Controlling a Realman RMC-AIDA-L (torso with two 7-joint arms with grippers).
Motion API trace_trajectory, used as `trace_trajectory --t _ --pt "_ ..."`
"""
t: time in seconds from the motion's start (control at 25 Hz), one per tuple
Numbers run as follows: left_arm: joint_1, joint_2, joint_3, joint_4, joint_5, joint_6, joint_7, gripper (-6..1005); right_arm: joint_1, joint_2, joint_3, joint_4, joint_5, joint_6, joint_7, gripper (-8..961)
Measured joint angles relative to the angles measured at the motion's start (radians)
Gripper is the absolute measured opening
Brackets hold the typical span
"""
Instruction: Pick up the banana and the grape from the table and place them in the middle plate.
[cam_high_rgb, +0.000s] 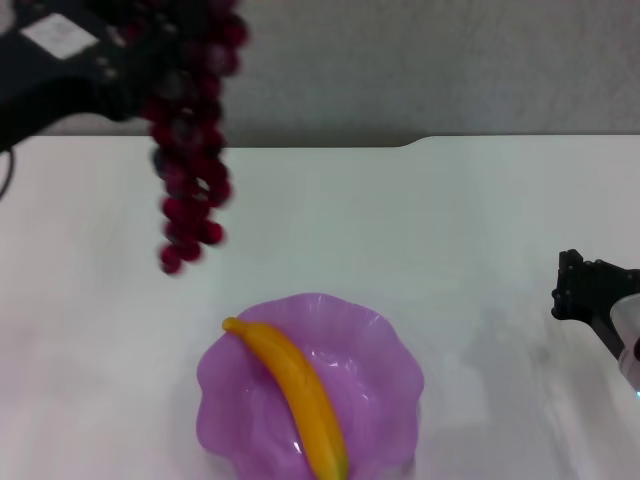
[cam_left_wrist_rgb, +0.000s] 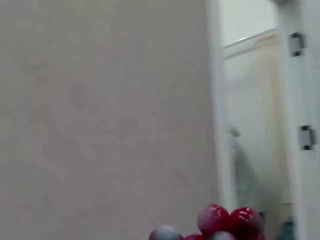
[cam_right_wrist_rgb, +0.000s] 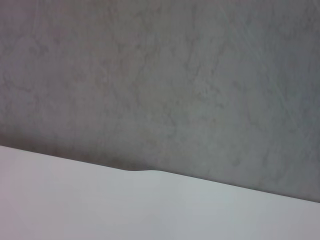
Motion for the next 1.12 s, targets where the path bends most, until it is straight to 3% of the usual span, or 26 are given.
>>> trace_trajectory --t 0.48,0.76,0.96,1.12 --pt "-0.040 -0.001 0.214 -0.010 0.014 0.046 0.091 305 0.012 0.000 -0.002 0.009 0.000 0.000 0.000 26" --pt "-0.107 -0.003 0.332 -0.201 0.020 0.033 0.238 306 0.014 0.001 -0.002 0.001 0.000 0.000 0.000 26" --pt "-0.191 -0.004 0.343 -0.364 0.015 0.030 0.282 308 0.018 0.002 -0.002 -0.001 0.000 0.000 0.000 26" --pt "-0.218 -0.004 0.337 -0.453 -0.016 0.029 0.318 309 0.023 0.003 -0.002 -0.001 0.000 0.000 0.000 26"
